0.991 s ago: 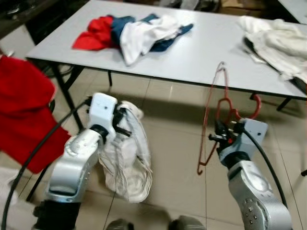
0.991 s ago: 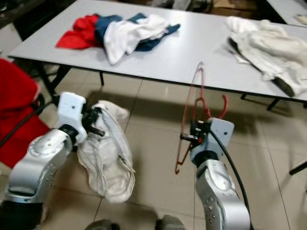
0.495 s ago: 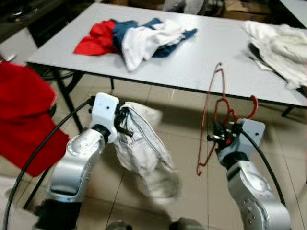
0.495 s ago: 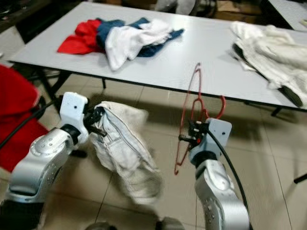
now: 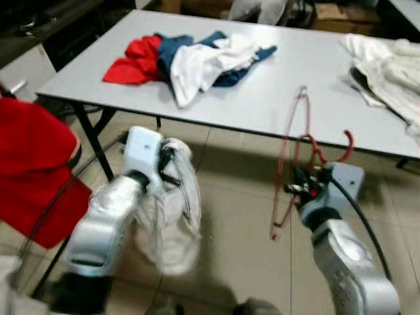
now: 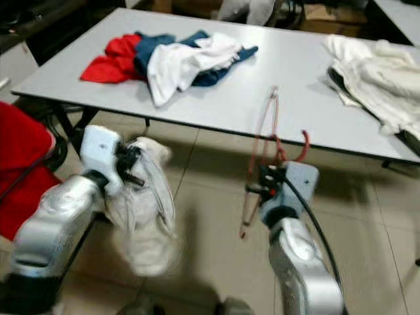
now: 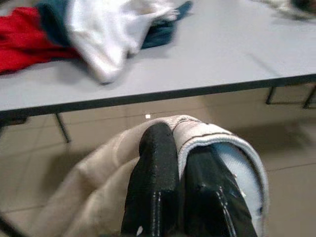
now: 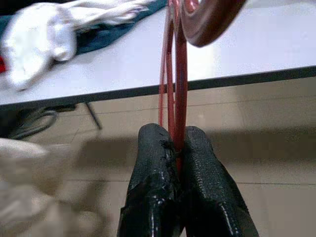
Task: Hang hanger
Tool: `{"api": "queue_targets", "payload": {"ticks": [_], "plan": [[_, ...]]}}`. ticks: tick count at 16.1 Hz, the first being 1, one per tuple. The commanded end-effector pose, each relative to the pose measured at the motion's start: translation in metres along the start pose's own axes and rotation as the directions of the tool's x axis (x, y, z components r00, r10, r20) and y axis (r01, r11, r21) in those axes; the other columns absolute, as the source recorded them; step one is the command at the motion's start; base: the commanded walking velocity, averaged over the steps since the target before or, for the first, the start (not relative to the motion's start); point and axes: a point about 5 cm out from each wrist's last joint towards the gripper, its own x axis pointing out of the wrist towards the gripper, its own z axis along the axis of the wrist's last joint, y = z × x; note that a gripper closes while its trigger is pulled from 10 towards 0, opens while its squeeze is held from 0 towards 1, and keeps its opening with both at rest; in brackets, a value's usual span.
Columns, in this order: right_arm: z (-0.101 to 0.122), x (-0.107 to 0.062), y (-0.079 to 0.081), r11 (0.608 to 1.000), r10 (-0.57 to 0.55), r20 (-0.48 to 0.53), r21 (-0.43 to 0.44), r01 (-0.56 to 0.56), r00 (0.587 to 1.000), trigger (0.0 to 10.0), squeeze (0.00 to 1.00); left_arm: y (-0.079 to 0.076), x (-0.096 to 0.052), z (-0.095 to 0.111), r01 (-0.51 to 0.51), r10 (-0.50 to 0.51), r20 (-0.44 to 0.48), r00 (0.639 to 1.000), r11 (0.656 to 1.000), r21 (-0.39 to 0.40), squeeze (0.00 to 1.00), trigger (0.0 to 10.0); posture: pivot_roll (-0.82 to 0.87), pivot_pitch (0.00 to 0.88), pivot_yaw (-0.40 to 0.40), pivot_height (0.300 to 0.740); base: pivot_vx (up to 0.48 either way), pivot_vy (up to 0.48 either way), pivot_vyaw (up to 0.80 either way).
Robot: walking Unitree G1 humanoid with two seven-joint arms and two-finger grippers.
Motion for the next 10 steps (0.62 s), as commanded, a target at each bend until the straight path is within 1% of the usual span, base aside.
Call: {"api": "queue_targets", "payload": {"ticks": [1, 10], "plan": [[0.0037, -0.0001, 0.0002, 1.000, -0.001, 0.018, -0.005, 0.002, 1.000, 10.0, 0.00, 0.0025, -0.0008, 0.0141, -0.003, 0.002, 0.064, 0.998, 1.000, 0.029, 0.00, 10.0, -0.03, 0.092, -0.009, 0.740, 0.326, 0.000, 0.00], [0.0046, 0.0020, 0.0008, 1.000, 0.009, 0.023, -0.019, -0.009, 1.000, 10.0, 0.00, 0.0016, 0.0003, 0.0141, 0.002, -0.004, 0.070, 0.998, 0.999, 0.033, 0.00, 10.0, -0.03, 0.069, -0.015, 0.740, 0.326, 0.000, 0.00]]}}
